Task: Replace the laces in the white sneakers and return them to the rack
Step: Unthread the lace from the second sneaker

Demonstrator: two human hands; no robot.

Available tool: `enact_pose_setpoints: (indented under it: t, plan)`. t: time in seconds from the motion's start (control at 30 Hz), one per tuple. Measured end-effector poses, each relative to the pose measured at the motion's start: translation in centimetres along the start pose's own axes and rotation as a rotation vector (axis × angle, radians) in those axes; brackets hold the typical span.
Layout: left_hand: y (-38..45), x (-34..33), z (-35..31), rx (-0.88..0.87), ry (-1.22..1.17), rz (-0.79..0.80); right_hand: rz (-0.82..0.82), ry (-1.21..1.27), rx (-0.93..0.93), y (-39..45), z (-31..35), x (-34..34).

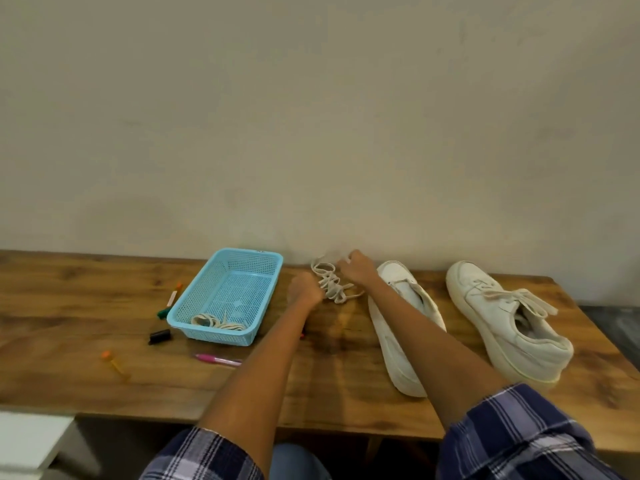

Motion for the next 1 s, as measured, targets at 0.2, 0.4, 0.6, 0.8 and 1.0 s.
enact_pose_setpoints:
  t: [0.2, 0.4, 0.6, 0.8, 1.0]
  plan:
    - [-0.4, -1.1, -1.2, -0.053, 0.050, 0.023, -0.138, 0.163, 0.091, -0.8, -0.2, 4.3]
    - [-3.0, -1.6, -6.6, -0.146, 0.044, -0.040, -0.213, 0.266, 0.161, -3.9, -1.2, 9.1]
    - [-7.5, -4.4, -13.9, -0.353, -0.035, -0.068, -0.270, -0.051, 0.017, -7.0, -7.4, 14.9]
    - [-10.9, -10.7, -19.0, -0.500, 0.010, 0.164, -0.104, -0.306, -0.250, -11.5, -16.1, 18.3]
    - [-11.7, -14.8, -20.1, -0.454, 0.002, 0.332, 0.033, -0.160, -0.189, -14.4, -17.5, 18.0]
Point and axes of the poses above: each hand's wrist, its own y-axis towards the middle knuckle, its own x-axis out of the back of the hand, z = x × y, the point moved 2 cm from there along y, towards the middle knuckle, and after that the axes turned 9 degrees about z, right-handed, at the moved point
